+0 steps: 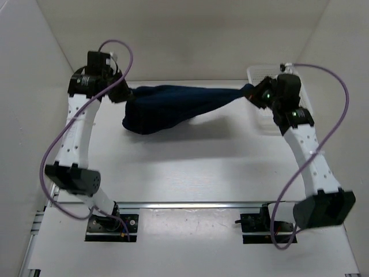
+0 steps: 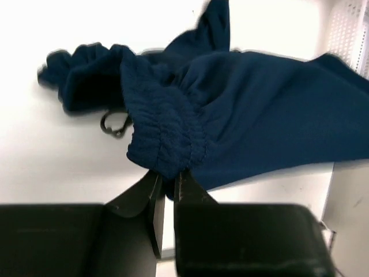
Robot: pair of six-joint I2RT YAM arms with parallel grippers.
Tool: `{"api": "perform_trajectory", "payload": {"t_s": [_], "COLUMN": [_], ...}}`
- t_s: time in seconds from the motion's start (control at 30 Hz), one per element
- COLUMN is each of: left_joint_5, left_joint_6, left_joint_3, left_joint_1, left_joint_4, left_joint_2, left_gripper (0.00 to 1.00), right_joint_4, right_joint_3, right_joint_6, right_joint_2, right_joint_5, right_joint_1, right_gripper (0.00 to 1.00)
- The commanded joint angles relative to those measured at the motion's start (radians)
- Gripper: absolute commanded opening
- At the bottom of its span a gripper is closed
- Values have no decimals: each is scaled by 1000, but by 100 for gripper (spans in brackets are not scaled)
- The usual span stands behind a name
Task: Fold and stack the shorts
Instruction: Flatten the shorts out
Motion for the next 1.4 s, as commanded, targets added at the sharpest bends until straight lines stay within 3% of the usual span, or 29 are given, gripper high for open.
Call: {"api": "perform_trajectory", "payload": {"t_s": [0.0, 0.07, 0.1, 0.17, 0.2, 0.23, 0.27, 0.3, 0.33, 0.4, 0.47, 0.5, 0.57, 0.73, 0.8, 0.87, 0.97, 1.1, 1.17, 1.37], "left_joint_5": [5, 25, 48, 100, 100, 100, 91, 91, 80, 57, 2, -114, -191, 87, 106, 137, 169, 169, 126, 46], "left_joint_6": [27, 9, -5, -19, -28, -28, -39, -39, -54, -65, -114, -144, -195, -258, -324, -333, -349, -385, -395, -424], "left_joint_3": [-328, -551, -765, -935, -1045, -1078, -1092, -1092, -1092, -1069, -1048, -1048, -1068, -1262, -1359, -1402, -1470, -1490, -1490, -1470], "left_joint_1": [-28, -46, -47, -47, -47, -47, -47, -47, -47, -47, -47, -47, -47, -88, -154, -187, -200, -223, -234, -289], "left_joint_4": [-42, 3, 47, 72, 83, 83, 93, 93, 93, 93, 74, 55, 18, 213, 318, 377, 458, 508, 518, 538], "left_joint_2": [-209, -319, -415, -482, -515, -516, -525, -525, -525, -525, -536, -536, -536, -563, -563, -530, -520, -520, -493, -376], "left_gripper": [10, 10, 26, 59, 82, 83, 83, 83, 82, 76, 67, 63, 65, 88, 96, 98, 98, 98, 94, 83], "right_joint_4": [-83, -109, -143, -190, -236, -258, -270, -288, -299, -311, -322, -322, -322, -322, -313, -299, -278, -237, -236, -226], "right_joint_3": [-238, -378, -507, -617, -659, -712, -731, -731, -740, -722, -711, -711, -723, -773, -783, -796, -805, -840, -840, -820], "right_joint_6": [-33, -42, -42, -28, -19, -2, -2, 7, 18, 27, 38, 38, 57, 67, 67, 67, 85, 68, 68, 68], "right_joint_2": [-186, -271, -352, -424, -482, -503, -521, -544, -544, -544, -535, -535, -535, -526, -498, -485, -475, -466, -466, -340], "right_joint_5": [52, 95, 139, 191, 205, 218, 218, 218, 218, 218, 204, 204, 189, 146, 107, 95, 78, 92, 113, 31], "right_joint_1": [23, 37, 37, 37, 37, 28, 28, 28, 19, 19, 19, 19, 19, 19, 19, 19, 19, 19, 4, -22], "right_gripper": [0, 0, 0, 0, 7, 16, 27, 50, 59, 66, 68, 68, 69, 72, 72, 72, 72, 79, 84, 80]}}
